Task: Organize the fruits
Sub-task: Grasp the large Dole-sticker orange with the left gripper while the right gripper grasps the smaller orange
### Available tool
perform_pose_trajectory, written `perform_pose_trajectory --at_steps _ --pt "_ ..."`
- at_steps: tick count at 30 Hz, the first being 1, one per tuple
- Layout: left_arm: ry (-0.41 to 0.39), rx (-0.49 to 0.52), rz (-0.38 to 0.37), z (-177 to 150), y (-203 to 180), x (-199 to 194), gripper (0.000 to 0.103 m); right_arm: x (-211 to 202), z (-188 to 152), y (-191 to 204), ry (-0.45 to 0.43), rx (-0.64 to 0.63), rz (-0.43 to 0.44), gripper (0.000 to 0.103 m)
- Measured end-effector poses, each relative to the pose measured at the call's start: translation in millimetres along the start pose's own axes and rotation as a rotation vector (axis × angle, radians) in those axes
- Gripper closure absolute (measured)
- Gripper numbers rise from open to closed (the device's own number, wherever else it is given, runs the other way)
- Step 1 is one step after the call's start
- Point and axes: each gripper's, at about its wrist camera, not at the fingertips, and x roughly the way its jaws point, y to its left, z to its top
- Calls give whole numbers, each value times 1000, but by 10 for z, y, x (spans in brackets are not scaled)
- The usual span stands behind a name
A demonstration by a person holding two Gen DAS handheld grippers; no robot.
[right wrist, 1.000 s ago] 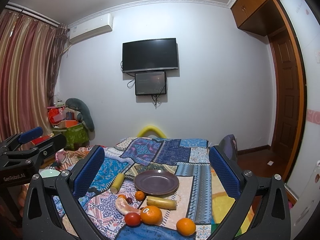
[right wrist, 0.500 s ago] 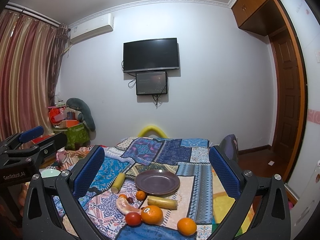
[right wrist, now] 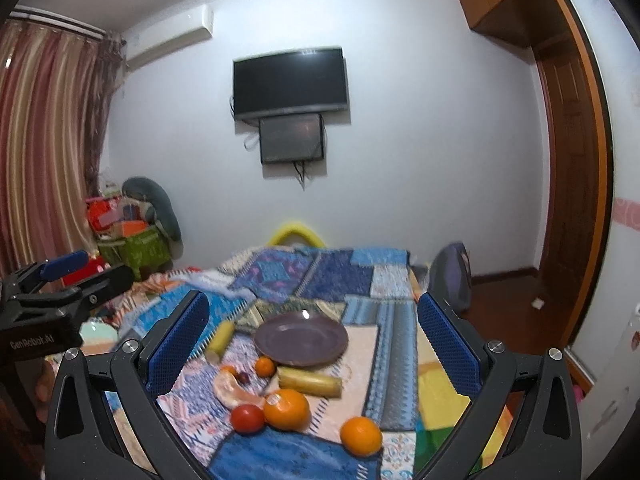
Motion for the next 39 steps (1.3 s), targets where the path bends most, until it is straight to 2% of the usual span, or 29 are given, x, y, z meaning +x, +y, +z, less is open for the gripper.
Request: perform_pose_trajectory --at_steps 7,9,10,12,13,20,30,34,39 --pt "179 13 -64 -176 -30 539 0 254 -298 -330 150 24 -48 0" --pt "242 13 -94 -251 -40 702 6 323 -379 -394 194 26 -57 0" --pt "269 14 -100 -281 -46 774 13 348 -410 -416 217 29 -67 2" --pt "331 17 -103 -350 -55 952 18 446 -487 -476 275 39 -69 12" --pt "344 18 -107 -374 -56 994 19 503 -543 -509 308 48 -68 14" --pt "449 56 -113 -601 -127 1388 19 776 -801 -625 438 84 -27 36" --pt "599 39 -175 -920 -246 1885 19 1056 -1128 -680 559 138 18 37" --pt "643 62 -205 -1038 -348 2012 19 1171 -1257 -712 616 177 52 37" --pt "690 101 -226 -1192 -474 2164 19 1270 -1326 -669 646 163 69 37"
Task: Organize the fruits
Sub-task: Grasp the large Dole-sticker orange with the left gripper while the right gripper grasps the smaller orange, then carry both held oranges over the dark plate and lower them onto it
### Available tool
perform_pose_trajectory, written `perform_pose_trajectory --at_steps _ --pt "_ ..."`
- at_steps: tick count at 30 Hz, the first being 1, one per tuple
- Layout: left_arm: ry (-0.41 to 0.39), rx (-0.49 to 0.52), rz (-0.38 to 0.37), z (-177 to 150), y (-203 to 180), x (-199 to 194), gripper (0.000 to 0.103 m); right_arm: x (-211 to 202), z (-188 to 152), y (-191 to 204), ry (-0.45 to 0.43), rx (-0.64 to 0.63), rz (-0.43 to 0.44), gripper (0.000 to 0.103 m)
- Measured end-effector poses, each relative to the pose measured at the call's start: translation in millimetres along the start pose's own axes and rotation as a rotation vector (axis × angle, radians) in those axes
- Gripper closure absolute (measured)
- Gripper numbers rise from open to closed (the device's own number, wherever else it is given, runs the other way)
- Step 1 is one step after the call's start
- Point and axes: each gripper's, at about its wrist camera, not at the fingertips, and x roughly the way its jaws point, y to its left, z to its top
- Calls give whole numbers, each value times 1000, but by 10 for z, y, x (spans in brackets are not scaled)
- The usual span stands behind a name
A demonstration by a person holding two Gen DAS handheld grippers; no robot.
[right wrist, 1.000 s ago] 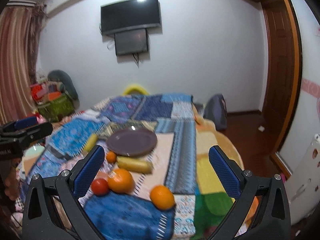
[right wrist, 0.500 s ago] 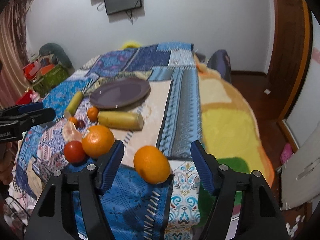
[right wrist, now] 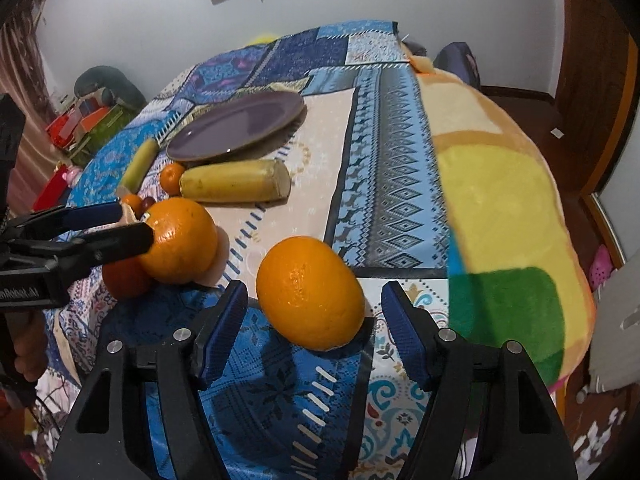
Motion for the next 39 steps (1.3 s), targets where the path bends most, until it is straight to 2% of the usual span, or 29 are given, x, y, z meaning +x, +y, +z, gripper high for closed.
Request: perform_pose_trajectory --at_steps 6,11,21,31,39 --pt "24 6 -12 6 -29 176 19 100 10 13 20 -26 7 37" --pt "17 23 -3 19 -58 240 34 136 10 5 22 -32 1 46" --pt "7 -20 -32 41 10 191 35 113 28 10 7 -22 -12 47" --pt "-85 -51 -48 100 117 -201 35 -64 226 64 -70 -47 -41 48" --pt "-198 -86 -6 206 284 -634 35 -212 497 215 -159 -87 -42 48"
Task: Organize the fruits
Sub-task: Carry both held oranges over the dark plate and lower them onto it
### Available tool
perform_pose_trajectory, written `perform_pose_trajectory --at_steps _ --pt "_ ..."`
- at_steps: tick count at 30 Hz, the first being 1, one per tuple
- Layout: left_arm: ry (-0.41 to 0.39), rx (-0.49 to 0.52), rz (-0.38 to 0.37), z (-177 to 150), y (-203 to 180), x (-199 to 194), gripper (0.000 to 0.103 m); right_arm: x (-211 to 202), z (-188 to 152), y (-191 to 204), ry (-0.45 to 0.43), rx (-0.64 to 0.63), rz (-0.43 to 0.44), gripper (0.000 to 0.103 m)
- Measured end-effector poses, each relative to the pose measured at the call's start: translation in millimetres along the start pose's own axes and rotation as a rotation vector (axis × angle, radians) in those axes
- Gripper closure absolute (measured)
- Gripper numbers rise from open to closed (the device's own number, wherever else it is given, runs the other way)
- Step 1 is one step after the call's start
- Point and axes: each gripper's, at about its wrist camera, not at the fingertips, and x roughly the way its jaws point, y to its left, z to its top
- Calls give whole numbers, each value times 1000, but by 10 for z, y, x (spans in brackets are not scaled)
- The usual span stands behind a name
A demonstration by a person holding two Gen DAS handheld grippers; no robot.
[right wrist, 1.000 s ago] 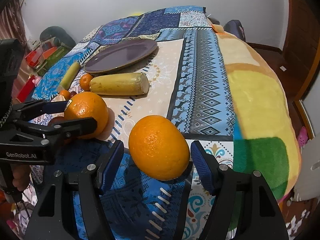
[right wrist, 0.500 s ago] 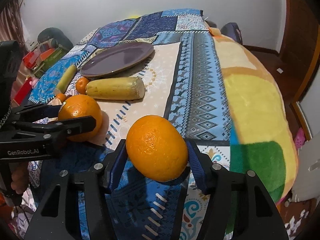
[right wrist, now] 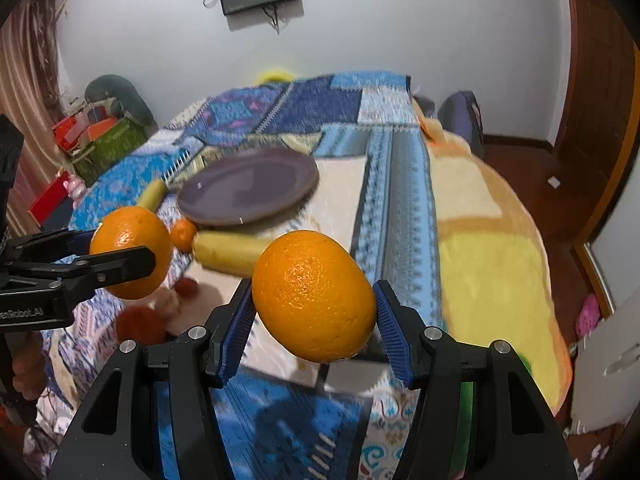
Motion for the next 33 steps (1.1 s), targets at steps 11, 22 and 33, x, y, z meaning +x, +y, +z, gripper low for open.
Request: perform_pose_trajectory --at_steps 11,22,33 --pt "-129 -58 81 302 370 -367 35 -59 439 204 -121 -63 14 48" --pt "-187 -110 131 615 744 -327 35 135 858 368 -199 -115 21 48" --pt "-146 -152 142 841 1074 186 35 616 1097 411 -171 -131 12 48"
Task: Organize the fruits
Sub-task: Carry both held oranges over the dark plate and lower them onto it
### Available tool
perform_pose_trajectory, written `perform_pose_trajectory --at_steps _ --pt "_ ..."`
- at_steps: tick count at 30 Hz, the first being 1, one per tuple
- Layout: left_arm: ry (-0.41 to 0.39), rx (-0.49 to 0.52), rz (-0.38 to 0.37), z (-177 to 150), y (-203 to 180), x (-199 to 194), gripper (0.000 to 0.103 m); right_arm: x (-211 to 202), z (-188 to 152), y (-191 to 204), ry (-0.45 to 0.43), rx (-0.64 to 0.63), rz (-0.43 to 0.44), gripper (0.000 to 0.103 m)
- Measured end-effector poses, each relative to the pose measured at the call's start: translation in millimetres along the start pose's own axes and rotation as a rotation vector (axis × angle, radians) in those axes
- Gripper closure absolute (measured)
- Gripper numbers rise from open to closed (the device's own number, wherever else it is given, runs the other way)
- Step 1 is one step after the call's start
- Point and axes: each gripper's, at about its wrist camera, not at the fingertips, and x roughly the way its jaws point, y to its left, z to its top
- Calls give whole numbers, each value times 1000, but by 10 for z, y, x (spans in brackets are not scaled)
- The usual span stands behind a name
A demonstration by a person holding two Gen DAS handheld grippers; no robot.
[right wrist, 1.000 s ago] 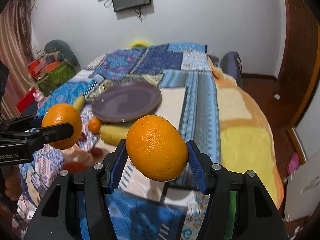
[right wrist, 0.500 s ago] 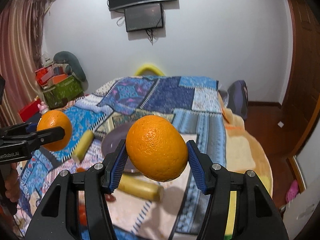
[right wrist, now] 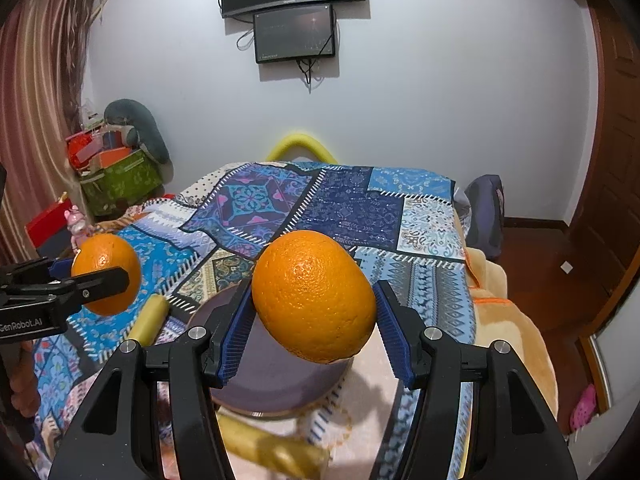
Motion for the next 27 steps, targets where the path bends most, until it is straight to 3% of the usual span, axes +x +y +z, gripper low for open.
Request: perform_pose_trajectory --at_steps 15,21,27 --pt "165 48 -13 -82 4 972 35 861 -190 -36 195 -25 25 48" --pt "230 87 -30 -168 -72 1205 35 1109 -267 -54 264 -30 43 48" --pt "241 83 -30 -159 -89 1276 35 1188 -330 -60 293 -37 50 48"
